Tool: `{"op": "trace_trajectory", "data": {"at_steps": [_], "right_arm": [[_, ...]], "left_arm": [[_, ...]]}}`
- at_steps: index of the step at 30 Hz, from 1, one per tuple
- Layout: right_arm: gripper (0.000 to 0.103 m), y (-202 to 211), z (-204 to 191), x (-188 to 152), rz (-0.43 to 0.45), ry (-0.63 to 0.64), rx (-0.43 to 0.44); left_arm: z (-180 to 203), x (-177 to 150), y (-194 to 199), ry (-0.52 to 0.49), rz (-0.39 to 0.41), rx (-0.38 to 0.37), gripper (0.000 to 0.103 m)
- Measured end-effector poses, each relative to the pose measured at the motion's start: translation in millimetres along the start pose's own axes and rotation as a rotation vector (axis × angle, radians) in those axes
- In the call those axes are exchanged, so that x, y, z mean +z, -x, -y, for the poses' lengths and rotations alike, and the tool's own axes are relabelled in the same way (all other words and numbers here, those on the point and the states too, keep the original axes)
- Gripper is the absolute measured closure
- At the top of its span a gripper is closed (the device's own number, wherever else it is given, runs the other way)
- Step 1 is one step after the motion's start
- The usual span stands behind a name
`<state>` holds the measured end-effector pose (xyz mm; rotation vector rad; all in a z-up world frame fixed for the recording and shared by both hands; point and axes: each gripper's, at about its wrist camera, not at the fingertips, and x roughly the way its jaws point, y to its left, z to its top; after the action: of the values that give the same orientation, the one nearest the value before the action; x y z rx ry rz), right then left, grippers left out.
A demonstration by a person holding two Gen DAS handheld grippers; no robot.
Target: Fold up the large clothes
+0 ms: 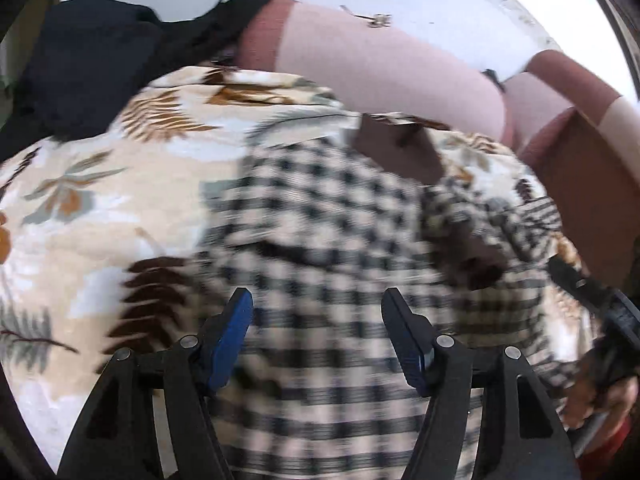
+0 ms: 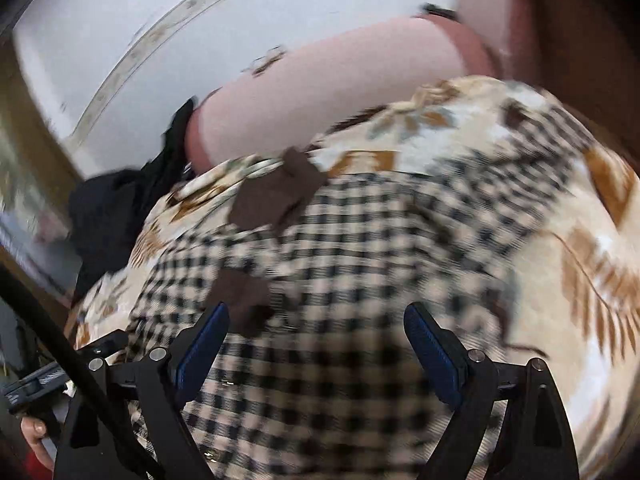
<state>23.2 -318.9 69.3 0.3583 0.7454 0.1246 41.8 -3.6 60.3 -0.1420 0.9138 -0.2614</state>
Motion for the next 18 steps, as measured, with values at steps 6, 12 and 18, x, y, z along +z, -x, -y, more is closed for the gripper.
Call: {"op": "trace_trajectory", "data": {"at_steps": [6,12,18], "right_arm": [[0.01,-42,-86,-17,0.022,0.489,-0.196],[0.093,-68,-27,12,-0.05,0.28,-0.234],[0.101,-52,104,31,-0.079,-0.224,-0.272]], "left_arm": [[-38,-4,-19,0.093,-0.056,-0.003,0.037],[-44,-3,-33,0.129,-0.068,0.001,0.037],[-48,2,-39,0.178,-0.075,-0.034,0.037]]}}
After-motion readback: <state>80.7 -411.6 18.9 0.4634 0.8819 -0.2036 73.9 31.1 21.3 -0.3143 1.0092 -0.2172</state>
